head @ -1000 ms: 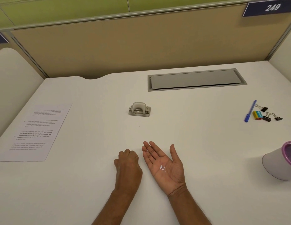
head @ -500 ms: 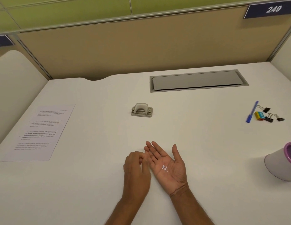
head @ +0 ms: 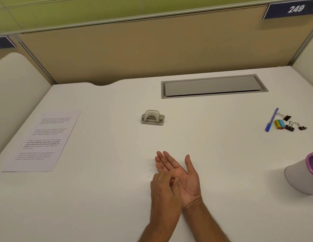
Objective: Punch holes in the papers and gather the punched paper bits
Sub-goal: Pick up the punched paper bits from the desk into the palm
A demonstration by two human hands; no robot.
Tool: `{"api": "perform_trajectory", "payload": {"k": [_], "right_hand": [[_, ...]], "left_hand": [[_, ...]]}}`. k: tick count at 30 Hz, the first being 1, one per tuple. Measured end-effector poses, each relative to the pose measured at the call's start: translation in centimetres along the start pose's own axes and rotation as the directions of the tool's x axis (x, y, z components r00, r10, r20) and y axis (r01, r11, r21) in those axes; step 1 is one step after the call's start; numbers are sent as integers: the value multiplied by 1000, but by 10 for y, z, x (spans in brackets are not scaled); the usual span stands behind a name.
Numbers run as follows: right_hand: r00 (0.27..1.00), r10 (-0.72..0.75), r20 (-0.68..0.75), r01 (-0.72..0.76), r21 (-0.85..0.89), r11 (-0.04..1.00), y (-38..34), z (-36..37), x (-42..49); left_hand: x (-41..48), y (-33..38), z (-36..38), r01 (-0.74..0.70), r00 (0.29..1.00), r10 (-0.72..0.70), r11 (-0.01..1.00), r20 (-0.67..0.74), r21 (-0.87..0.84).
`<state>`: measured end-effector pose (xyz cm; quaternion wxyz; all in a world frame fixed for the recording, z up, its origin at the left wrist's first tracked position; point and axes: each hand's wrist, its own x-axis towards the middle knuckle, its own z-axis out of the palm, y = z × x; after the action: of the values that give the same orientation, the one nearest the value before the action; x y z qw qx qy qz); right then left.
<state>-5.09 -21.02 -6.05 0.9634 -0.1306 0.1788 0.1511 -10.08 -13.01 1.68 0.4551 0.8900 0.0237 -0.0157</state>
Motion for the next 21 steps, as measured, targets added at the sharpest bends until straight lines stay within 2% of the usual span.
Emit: {"api": "perform_trajectory", "payload": {"k": [9,13,16,21], "right_hand": [[1000,8,14,-8,34,999,-1,2,-1],[1000,4,-1,-4,78,997,-1,3,-2],[1000,-4,-6,4,87,996,-1,5,-3],[1000,-7,-24,9,68,998,-1,6,-4]], "left_hand": [[2,-7,-2,-30,997,27,999,-78,-42],[5,-21,-14,-65,974,48,996,-223,-69],[13,-41,-28,13,957,-45,994,-287,-110],[24,-69,-47,117,965,-127,991,-229,-58]]}}
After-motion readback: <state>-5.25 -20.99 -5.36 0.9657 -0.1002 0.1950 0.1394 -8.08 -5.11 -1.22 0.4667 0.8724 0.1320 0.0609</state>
